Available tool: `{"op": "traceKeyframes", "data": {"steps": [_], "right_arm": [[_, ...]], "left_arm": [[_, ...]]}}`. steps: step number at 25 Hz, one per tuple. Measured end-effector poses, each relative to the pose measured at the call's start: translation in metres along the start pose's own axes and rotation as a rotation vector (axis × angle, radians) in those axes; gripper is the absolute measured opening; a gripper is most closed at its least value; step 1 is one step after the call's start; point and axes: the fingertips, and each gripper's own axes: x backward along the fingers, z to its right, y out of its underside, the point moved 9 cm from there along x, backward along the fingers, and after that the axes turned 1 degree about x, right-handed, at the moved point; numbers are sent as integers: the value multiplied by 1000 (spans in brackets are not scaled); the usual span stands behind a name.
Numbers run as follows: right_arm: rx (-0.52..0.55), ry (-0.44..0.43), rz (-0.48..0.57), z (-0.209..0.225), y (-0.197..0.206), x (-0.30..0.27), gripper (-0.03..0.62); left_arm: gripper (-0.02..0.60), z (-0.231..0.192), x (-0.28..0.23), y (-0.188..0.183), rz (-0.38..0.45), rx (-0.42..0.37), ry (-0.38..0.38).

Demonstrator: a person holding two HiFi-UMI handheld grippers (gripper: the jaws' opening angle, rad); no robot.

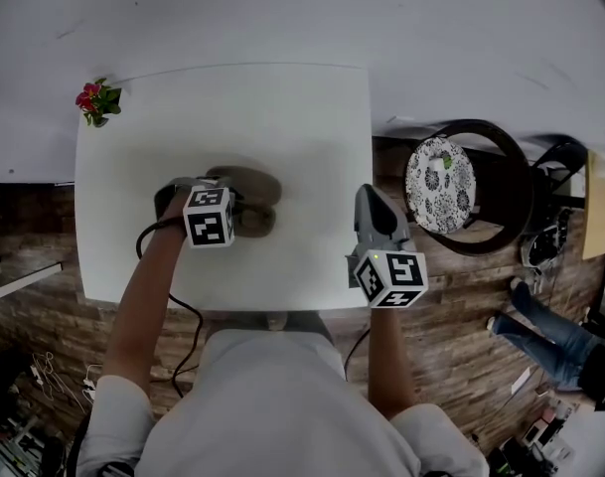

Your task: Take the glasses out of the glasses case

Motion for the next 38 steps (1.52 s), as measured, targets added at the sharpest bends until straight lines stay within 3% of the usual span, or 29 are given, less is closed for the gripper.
{"op": "traceKeyframes", "data": {"steps": [7, 12, 19, 31, 38], "right_arm": [[-2, 5, -9, 1, 2, -1, 3], [-1, -1, 0, -1, -1, -2, 3], [-4, -2, -1, -3, -1, 1, 2], [1, -33, 27, -14, -4, 13, 3], [10, -62, 53, -23, -11, 22, 3]], "left_arm": [[84, -3, -1, -1, -4, -10, 10], [27, -2, -4, 0, -19, -33, 5], [25, 2, 1, 1, -7, -31, -10], [23, 13, 41, -6, 83, 18, -172], [23, 24, 77, -8, 193, 125, -335]]}}
